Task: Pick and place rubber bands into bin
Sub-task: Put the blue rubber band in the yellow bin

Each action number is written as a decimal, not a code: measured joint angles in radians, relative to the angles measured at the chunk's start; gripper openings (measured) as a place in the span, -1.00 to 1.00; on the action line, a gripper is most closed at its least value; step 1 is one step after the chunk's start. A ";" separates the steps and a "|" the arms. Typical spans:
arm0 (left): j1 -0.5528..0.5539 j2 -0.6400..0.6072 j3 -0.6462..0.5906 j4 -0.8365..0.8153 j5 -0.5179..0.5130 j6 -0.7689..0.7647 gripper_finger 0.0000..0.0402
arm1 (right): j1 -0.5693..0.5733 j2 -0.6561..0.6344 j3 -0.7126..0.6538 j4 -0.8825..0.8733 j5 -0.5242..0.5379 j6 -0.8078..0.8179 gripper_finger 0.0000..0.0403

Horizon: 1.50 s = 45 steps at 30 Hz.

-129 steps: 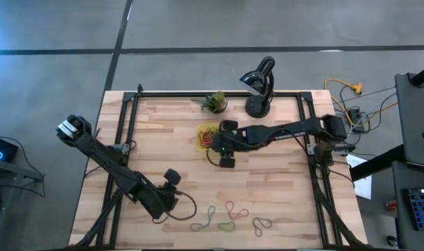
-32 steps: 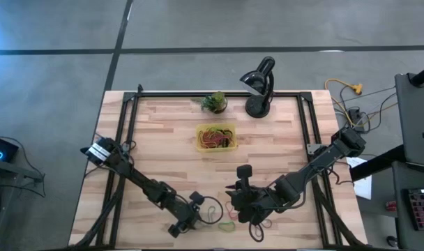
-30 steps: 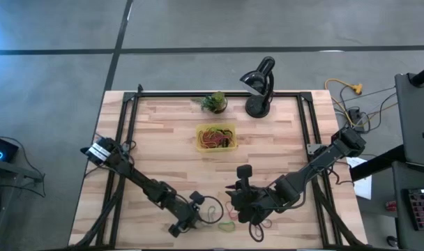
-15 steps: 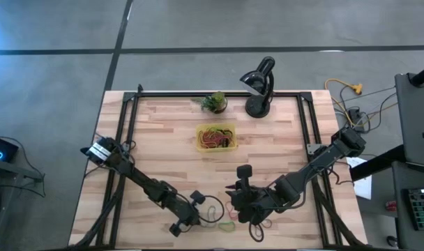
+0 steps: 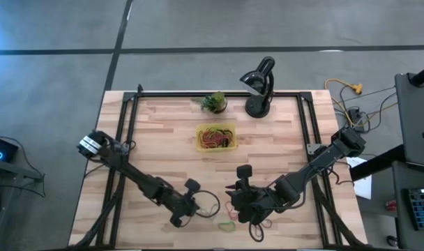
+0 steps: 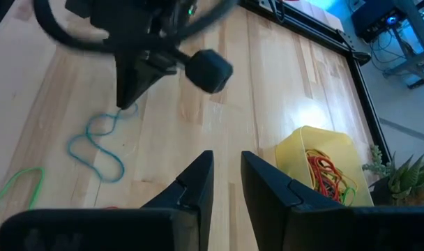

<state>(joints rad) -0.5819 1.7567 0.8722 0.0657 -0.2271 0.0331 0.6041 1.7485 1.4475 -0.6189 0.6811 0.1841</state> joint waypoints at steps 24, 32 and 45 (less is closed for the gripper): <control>-0.003 -0.054 -0.016 -0.095 -0.182 -0.029 -1.00 | 0.000 0.000 0.000 0.000 0.000 0.000 -0.66; 0.009 -0.026 -0.016 -0.152 -0.096 -0.084 -1.00 | 0.000 0.000 0.000 0.001 0.000 0.000 -0.66; 0.019 -0.013 -0.016 -0.182 -0.078 -0.131 -0.98 | 0.000 0.000 0.000 0.003 0.000 0.000 -0.66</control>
<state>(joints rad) -0.5625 1.7439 0.8566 -0.1164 -0.3055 -0.0984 0.6041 1.7485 1.4475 -0.6163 0.6811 0.1837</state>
